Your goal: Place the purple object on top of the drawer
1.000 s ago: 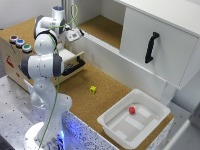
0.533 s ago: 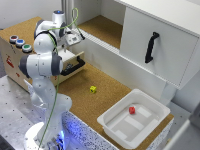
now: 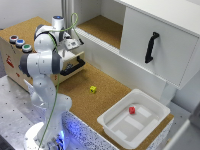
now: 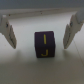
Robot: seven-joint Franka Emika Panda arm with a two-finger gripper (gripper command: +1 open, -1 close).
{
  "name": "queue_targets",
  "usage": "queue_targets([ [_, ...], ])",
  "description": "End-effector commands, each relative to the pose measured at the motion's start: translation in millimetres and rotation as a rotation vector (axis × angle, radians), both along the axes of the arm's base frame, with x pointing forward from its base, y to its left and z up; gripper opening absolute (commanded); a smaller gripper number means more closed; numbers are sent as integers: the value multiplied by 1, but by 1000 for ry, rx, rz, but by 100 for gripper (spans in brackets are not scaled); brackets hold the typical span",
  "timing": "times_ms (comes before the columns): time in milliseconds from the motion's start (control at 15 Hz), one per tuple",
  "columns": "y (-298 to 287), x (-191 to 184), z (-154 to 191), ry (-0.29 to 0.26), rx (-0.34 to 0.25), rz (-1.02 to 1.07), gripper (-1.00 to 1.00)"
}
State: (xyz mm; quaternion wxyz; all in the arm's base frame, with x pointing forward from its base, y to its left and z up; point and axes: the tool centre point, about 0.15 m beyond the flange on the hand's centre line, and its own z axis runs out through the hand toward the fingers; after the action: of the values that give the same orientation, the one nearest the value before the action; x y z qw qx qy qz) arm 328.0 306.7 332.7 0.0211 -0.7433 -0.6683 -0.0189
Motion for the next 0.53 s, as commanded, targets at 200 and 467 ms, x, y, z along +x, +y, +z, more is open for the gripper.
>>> queue_targets([
  [200, 7, 6, -18, -8, 31, 57, -100],
  [467, 9, 0, -5, -50, 1, 73, -100],
])
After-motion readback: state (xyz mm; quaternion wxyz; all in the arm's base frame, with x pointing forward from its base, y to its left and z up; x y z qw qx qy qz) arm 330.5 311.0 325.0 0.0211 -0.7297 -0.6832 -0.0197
